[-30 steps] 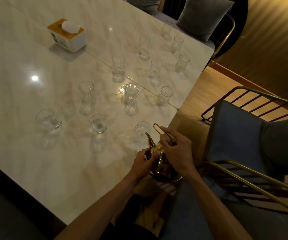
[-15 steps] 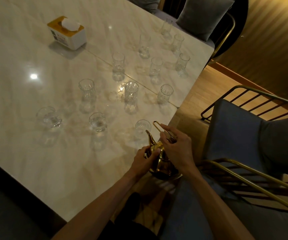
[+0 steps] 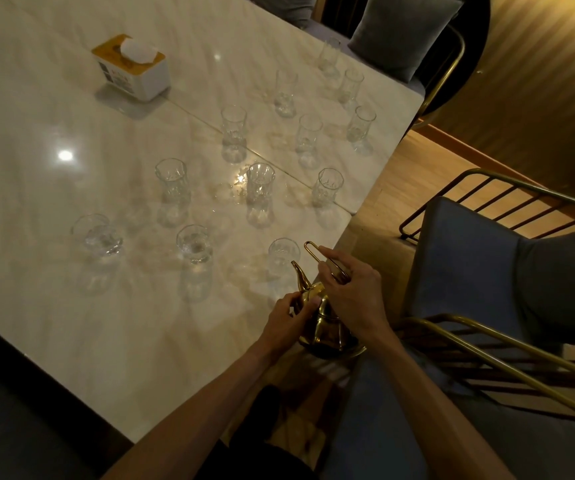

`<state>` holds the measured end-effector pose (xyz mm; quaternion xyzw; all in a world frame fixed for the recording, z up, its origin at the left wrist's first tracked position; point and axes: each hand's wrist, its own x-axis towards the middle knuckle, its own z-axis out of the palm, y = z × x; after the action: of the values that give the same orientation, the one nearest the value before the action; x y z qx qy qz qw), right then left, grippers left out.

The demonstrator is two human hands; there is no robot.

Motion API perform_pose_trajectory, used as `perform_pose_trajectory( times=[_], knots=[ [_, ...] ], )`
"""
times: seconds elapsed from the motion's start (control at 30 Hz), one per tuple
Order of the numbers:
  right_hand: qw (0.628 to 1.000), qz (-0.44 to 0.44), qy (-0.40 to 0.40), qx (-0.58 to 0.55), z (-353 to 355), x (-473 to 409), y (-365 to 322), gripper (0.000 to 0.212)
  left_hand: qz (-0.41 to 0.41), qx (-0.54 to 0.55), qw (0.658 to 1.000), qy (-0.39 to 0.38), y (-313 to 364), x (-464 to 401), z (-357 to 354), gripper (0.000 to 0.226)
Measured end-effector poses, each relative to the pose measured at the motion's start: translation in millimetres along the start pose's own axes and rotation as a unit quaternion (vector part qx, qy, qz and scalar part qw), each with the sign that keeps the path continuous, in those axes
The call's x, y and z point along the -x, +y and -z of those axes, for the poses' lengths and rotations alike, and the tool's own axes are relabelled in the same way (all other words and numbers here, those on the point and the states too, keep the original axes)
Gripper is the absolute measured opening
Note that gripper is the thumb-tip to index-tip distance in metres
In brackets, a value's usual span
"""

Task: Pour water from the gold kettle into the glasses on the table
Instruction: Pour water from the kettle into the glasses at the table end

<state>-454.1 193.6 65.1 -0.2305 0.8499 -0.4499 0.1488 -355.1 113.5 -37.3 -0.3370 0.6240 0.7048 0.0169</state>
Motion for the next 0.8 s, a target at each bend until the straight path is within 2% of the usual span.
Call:
perform_pose_trajectory(
  times=[0.33,0.8],
  knots=[
    [1.0,0.014,0.008,0.018,1.3,0.1,0.8,0.034,0.005,0.006,1.0,-0.004,3.4,2.2,-0.6,0.107],
    [1.0,0.022,0.008,0.014,-0.6,-0.1,2.0,0.034,-0.002,0.003,1.0,0.0,2.2,0.6,1.5,0.101]
  ],
)
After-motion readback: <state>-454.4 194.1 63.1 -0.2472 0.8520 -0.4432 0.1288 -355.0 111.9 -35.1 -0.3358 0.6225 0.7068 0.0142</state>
